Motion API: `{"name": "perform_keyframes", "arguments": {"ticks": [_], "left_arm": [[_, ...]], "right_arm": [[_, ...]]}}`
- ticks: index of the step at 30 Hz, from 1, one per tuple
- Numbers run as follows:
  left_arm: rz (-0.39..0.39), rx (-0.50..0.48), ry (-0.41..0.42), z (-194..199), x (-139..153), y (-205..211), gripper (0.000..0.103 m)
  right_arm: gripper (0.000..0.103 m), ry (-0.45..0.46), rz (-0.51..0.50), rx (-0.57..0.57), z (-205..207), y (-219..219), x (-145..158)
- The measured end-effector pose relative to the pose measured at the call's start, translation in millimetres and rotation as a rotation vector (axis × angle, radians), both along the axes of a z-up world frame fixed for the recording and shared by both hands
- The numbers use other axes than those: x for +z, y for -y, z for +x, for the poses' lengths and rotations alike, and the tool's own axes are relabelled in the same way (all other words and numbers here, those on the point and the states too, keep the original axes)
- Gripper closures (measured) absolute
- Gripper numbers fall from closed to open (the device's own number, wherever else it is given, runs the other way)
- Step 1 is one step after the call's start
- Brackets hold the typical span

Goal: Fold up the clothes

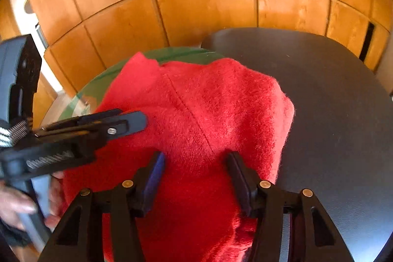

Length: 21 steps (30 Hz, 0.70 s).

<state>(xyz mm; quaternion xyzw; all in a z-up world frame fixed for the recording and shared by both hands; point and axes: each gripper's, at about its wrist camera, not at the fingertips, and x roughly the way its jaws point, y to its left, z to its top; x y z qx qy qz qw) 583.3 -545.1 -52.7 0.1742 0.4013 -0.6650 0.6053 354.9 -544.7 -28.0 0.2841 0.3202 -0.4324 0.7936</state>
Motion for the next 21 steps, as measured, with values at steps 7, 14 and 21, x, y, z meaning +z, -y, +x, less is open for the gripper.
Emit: {"name": "perform_keyframes", "arguments": {"ticks": [7, 14, 21], "left_arm": [[-0.017, 0.053, 0.111, -1, 14, -7, 0.043], [0.024, 0.179, 0.289, -10, 48, -38, 0.044], [-0.008, 0.218, 0.348, -6, 87, -77, 0.038]], "right_arm": [[0.047, -0.024, -0.021, -0.051, 6, -28, 20], [0.017, -0.113, -0.102, -0.163, 5, -69, 64], [0.01, -0.1, -0.104, -0.227, 7, -103, 85]]}}
